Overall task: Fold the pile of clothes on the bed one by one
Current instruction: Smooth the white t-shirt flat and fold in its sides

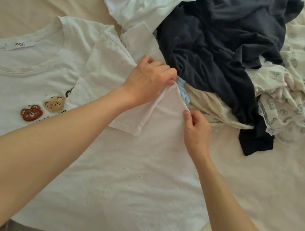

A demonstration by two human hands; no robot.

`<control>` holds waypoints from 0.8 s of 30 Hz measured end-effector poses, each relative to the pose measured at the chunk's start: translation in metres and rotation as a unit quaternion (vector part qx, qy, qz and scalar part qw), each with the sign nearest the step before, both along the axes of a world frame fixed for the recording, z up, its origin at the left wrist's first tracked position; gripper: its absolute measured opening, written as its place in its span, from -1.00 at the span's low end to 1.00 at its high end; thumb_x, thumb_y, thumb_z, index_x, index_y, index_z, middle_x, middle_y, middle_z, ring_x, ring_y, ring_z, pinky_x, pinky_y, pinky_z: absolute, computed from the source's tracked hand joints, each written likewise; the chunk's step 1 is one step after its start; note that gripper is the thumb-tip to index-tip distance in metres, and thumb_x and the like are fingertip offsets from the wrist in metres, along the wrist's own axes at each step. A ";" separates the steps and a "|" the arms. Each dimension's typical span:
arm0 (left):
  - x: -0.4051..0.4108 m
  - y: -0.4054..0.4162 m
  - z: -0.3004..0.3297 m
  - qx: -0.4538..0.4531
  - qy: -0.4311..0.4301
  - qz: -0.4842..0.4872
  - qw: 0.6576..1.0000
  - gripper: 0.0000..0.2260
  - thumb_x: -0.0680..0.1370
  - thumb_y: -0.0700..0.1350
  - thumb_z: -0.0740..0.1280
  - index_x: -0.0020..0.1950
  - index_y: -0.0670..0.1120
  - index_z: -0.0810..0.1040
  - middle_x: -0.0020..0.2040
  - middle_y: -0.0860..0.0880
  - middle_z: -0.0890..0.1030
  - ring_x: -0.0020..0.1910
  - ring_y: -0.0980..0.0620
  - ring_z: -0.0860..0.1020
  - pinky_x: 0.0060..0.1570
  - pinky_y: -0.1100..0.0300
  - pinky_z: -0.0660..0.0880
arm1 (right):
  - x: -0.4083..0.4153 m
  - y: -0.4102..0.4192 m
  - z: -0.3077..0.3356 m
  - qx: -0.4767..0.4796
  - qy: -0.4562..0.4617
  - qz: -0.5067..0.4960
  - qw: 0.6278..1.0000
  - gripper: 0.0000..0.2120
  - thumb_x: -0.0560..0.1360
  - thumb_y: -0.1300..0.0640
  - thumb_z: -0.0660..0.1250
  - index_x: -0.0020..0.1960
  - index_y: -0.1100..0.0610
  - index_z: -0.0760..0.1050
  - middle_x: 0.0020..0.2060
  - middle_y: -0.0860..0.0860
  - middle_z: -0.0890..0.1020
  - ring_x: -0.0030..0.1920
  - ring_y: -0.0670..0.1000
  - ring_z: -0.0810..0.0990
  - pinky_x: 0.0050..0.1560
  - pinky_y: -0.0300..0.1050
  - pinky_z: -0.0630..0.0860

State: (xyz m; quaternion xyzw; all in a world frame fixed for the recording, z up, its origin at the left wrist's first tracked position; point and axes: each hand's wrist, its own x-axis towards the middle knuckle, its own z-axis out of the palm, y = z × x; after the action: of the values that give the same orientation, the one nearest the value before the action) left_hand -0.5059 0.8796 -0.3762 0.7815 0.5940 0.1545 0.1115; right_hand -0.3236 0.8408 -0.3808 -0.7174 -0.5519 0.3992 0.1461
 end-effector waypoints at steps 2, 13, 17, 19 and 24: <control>0.002 0.001 -0.003 -0.002 0.015 0.007 1.000 -0.73 0.59 -0.09 0.10 -0.02 -0.17 0.55 -0.13 -0.12 0.63 -0.12 -0.17 0.55 -0.03 -0.03 0.35 | -0.001 0.000 -0.001 0.002 -0.025 0.014 1.000 -0.79 0.60 0.07 0.21 -0.12 0.14 0.52 -0.37 -0.13 0.49 -0.32 -0.13 0.44 -0.21 -0.13 0.35; -0.023 -0.091 -0.019 0.007 -0.063 0.195 0.979 -0.61 0.53 -0.16 0.30 0.31 -0.08 0.25 0.34 -0.22 0.41 0.40 -0.14 0.24 0.33 -0.17 0.21 | -0.028 -0.041 0.021 0.326 -0.141 0.217 0.909 -0.81 0.48 0.30 0.34 0.08 0.27 0.57 0.06 0.16 0.61 0.13 0.17 0.56 0.18 0.13 0.44; -0.042 -0.143 -0.033 -0.186 0.011 0.204 0.961 -0.49 0.61 -0.08 0.19 0.53 -0.02 0.11 0.55 -0.12 0.05 0.52 -0.19 -0.04 0.43 -0.20 -0.10 | -0.064 -0.042 0.014 0.332 -0.125 0.484 0.800 -0.71 0.53 0.18 0.27 0.22 0.21 0.55 0.29 0.19 0.51 0.36 0.20 0.42 0.37 0.24 0.29; -0.050 -0.149 -0.041 -0.260 0.063 0.183 0.946 -0.51 0.64 0.02 0.06 0.54 0.08 -0.02 0.56 -0.04 -0.11 0.53 -0.13 -0.18 0.45 -0.14 -0.21 | -0.075 -0.032 0.007 0.229 -0.191 0.549 0.781 -0.58 0.58 0.09 0.20 0.41 0.17 0.37 0.45 0.18 0.30 0.48 0.20 0.19 0.47 0.22 0.03; -0.057 -0.155 -0.032 -0.268 0.055 0.142 0.951 -0.58 0.65 -0.04 0.05 0.52 0.04 0.15 0.56 -0.02 0.02 0.53 -0.08 -0.06 0.45 -0.07 -0.11 | -0.077 -0.021 -0.012 0.101 -0.303 0.551 0.771 -0.48 0.63 0.00 0.06 0.54 0.08 0.06 0.55 0.10 -0.04 0.54 0.11 -0.16 0.44 0.14 -0.33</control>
State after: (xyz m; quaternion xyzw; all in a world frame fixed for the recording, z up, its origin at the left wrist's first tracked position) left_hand -0.5628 0.7248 -0.4080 0.6378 0.7235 -0.0395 0.2613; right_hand -0.4003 0.8194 -0.3930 -0.3553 -0.9053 0.1155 -0.2023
